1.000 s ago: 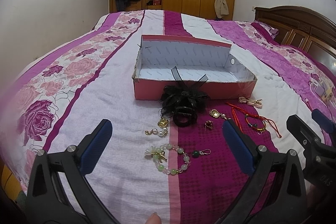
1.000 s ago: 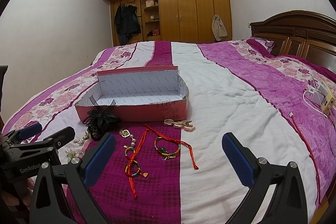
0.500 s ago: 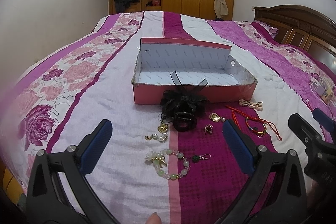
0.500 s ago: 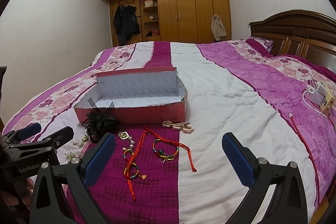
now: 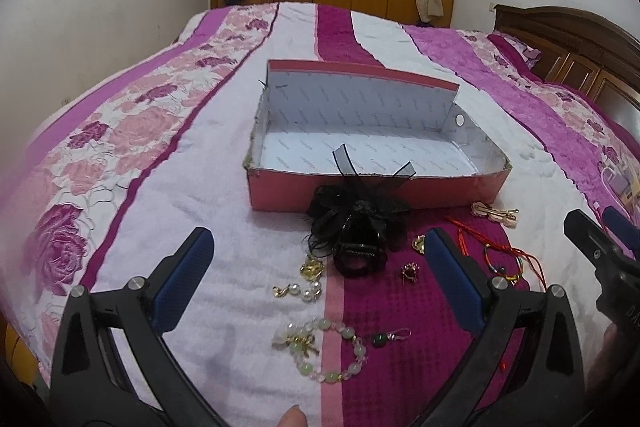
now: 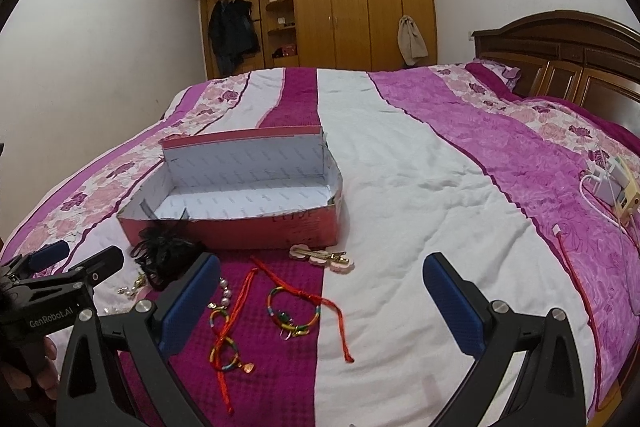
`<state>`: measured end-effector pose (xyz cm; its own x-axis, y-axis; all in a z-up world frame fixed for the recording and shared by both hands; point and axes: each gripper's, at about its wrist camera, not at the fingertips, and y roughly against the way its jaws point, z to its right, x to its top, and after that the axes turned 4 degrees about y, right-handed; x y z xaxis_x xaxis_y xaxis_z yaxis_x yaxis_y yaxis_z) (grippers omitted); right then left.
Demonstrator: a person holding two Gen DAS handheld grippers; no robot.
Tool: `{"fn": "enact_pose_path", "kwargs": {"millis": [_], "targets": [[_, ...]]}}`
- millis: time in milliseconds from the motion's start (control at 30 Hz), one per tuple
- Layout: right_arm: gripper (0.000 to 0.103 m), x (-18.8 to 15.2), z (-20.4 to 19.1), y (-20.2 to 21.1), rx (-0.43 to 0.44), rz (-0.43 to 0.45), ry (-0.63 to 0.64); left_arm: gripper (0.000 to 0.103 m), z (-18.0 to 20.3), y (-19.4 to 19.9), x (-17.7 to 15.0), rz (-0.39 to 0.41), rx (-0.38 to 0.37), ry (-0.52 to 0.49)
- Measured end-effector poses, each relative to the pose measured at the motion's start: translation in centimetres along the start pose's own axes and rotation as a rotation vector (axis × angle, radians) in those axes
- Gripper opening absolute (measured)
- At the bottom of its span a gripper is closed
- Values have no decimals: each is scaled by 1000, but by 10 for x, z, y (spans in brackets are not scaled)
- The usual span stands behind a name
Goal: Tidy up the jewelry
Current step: 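Reach the left tool to the black feathered hair clip and grasp it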
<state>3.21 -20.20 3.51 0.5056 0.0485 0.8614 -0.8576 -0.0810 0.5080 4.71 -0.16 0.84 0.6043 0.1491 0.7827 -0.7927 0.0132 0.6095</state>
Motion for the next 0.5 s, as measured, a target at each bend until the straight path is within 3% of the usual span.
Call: {"fn": "enact_pose_path", "kwargs": {"millis": [367, 500], "targets": [[103, 9, 4, -36, 12, -68, -3, 97, 15, -44, 8, -87, -17, -4], [103, 10, 8, -46, 12, -84, -7, 91, 22, -60, 7, -129, -12, -26]]}}
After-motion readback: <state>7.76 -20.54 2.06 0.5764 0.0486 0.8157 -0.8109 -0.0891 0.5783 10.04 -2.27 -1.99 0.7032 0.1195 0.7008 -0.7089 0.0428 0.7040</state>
